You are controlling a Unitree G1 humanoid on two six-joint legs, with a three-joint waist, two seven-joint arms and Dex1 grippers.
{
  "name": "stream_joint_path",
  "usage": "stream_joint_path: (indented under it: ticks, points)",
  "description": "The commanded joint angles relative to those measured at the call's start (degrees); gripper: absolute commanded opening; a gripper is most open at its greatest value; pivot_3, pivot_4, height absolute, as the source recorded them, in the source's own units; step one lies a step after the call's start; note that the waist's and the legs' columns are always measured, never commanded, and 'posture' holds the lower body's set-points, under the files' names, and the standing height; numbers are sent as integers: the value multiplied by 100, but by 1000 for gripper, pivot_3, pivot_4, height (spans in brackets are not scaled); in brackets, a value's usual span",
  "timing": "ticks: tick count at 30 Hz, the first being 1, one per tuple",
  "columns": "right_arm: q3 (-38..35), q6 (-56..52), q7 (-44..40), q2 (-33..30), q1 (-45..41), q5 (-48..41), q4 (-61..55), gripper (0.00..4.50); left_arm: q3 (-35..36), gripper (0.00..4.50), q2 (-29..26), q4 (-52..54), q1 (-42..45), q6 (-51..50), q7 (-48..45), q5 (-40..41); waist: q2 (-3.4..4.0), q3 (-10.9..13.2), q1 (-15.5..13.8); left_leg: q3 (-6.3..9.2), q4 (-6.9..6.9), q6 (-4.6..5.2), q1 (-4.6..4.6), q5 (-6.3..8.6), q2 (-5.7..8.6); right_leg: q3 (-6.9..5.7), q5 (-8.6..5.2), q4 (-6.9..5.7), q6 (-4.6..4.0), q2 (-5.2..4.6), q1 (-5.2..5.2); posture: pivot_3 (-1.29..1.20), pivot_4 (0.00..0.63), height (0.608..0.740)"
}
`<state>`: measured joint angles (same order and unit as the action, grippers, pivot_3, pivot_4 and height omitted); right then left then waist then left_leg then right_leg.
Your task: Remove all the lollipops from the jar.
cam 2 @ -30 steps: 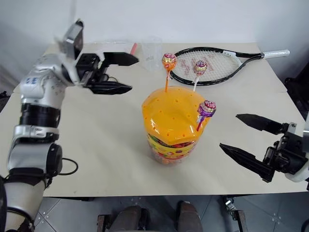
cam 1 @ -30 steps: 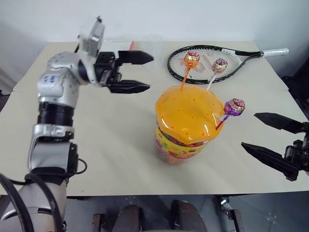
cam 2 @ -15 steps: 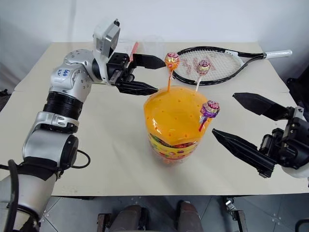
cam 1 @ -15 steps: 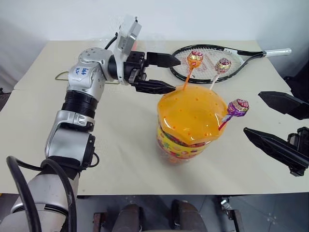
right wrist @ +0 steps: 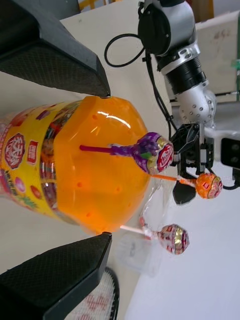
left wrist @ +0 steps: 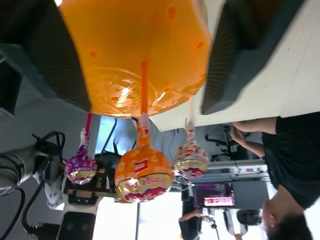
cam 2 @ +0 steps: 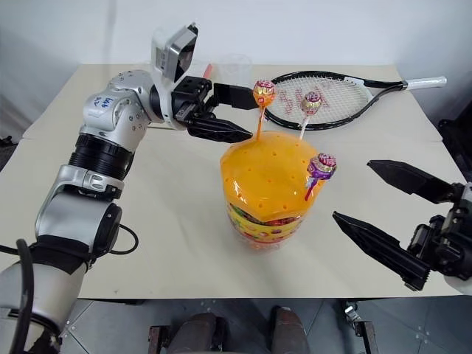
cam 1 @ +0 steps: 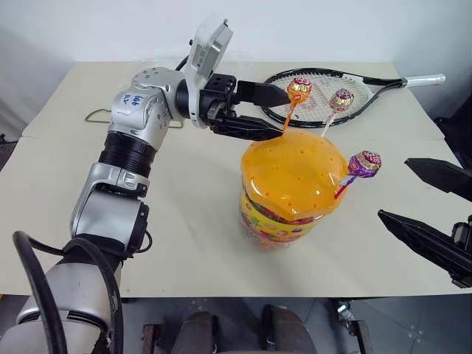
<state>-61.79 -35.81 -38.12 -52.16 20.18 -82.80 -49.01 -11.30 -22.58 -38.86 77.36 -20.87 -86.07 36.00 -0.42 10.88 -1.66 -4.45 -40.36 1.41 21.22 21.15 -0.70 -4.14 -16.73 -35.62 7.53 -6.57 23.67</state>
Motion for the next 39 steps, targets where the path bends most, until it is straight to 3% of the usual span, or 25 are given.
stream_joint_path:
  ticks: [1, 8, 25, 33, 39]
  points:
    - [-278, 147, -28, 91, 171, -35, -74, 4500, 72, 2302, 90, 256, 139, 8, -643, 306, 0, 0, 0, 1, 0, 0, 0, 0, 0, 0, 0, 0, 0, 0, 0, 0, 150, 740]
    - [-324, 335, -46, 238, 394, 8, -145, 4500, 95, 57, 165, 255, 193, 17, -643, 464, 0, 0, 8, 1, 0, 0, 0, 0, 1, 1, 0, 1, 0, 1, 0, 0, 150, 740]
    - [-571, 571, -847, 417, 1128, 219, -172, 4500, 1291, 21, 374, -1291, 1318, 200, 484, -477, -18, 11, -7, 0, -2, 4, 1, 2, 3, -1, 2, 7, 4, 2, -3, 0, 150, 740]
    - [-530, 610, -1231, 370, 1254, 475, -115, 4500, 566, 21, -629, -1854, 1287, -369, 2029, -2318, -19, 11, 34, -3, 2, 6, -8, 3, 2, 4, 3, 3, 5, 5, -2, 0, 150, 740]
    - [-451, 588, -1911, 99, 1142, 874, 286, 4500, 315, 21, -1499, -1204, 519, -1828, 2890, -3117, -21, 12, 24, -3, 2, 6, -1, 3, 2, 5, 3, 3, 5, 3, 1, 0, 150, 740]
